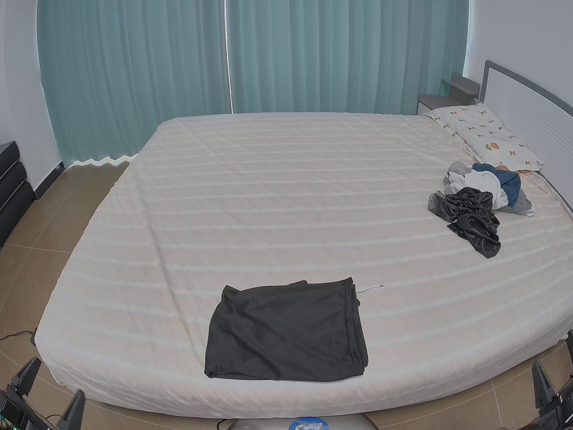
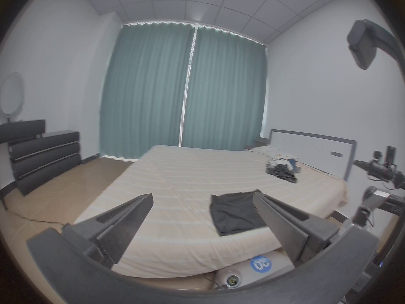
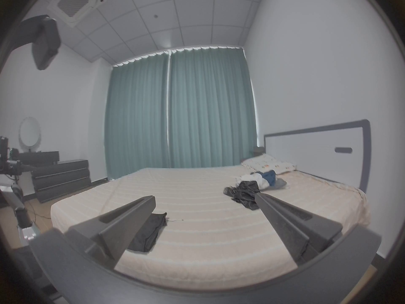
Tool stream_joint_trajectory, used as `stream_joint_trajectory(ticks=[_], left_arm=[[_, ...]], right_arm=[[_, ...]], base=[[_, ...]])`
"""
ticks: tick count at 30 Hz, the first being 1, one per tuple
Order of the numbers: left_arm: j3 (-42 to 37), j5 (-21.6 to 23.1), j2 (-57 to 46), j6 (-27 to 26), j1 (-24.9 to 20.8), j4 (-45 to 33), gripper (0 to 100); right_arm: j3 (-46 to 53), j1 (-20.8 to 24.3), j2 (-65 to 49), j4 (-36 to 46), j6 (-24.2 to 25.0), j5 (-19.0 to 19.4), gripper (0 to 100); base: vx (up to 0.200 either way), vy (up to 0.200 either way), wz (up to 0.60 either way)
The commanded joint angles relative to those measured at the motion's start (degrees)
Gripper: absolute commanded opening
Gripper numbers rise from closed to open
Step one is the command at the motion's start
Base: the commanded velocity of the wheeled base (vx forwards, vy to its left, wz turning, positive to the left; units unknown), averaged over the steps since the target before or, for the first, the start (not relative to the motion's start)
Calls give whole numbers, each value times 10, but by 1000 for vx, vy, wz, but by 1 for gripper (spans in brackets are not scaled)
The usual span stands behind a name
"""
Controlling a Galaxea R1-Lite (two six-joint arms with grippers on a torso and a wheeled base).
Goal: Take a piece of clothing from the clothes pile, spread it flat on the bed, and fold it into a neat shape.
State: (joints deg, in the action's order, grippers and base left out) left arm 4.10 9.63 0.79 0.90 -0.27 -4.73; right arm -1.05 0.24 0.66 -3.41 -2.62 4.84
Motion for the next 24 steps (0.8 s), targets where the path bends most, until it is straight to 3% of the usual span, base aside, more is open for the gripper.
stream_joint_trajectory(ticks=[1, 10, 11, 13, 16, 18, 22, 24], left_arm=[[-35, -109, -8, -38, 1, 68, 100], [-40, -137, -8, -69, 1, 81, 100], [-40, -138, -8, -65, 1, 80, 100], [-38, -134, -8, -27, 0, 74, 100], [-38, -153, 17, 25, 2, 67, 100], [-37, -170, 23, 30, 9, 67, 100], [-37, -228, 17, -55, 13, 72, 100], [-35, -222, 8, -65, 1, 71, 100]], right_arm=[[10, 0, -7, 1, -8, -16, 100], [10, -2, -6, -2, -41, -16, 100], [10, -2, -6, 10, -19, -19, 100], [3, -2, -5, 53, 31, -42, 100], [2, -2, -5, 61, 33, -51, 100], [2, -2, -5, 61, 24, -50, 100], [3, -2, -6, 60, 24, -50, 100], [3, -2, -6, 59, 25, -50, 100]], base=[[0, 0, 0], [0, 0, 0], [0, 0, 0], [0, 0, 0], [0, 0, 0], [0, 0, 0], [0, 0, 0], [0, 0, 0]])
